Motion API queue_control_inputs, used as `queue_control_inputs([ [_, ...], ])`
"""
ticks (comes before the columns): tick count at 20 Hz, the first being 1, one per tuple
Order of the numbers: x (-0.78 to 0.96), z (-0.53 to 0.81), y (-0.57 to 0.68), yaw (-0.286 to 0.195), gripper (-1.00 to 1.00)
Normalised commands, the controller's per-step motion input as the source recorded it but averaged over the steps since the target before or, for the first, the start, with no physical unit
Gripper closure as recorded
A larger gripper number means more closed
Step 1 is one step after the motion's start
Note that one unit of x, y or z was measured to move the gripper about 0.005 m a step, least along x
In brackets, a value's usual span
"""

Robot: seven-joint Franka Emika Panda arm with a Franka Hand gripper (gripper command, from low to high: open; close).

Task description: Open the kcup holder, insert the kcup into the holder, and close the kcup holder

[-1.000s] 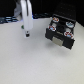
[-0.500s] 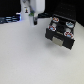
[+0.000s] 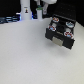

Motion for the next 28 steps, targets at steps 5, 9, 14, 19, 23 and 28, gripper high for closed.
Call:
queue_control_inputs([
  [5, 0.28, 0.25, 0.67, 0.01, 1.0],
  [9, 0.23, 0.21, 0.68, 0.009, 1.0],
  [14, 0.23, 0.09, 0.59, 0.011, 1.0],
  [19, 0.18, 0.25, 0.43, 0.013, -1.0],
  [23, 0.15, 0.03, 0.56, 0.015, 1.0],
  [28, 0.21, 0.02, 0.07, -0.002, 1.0],
])
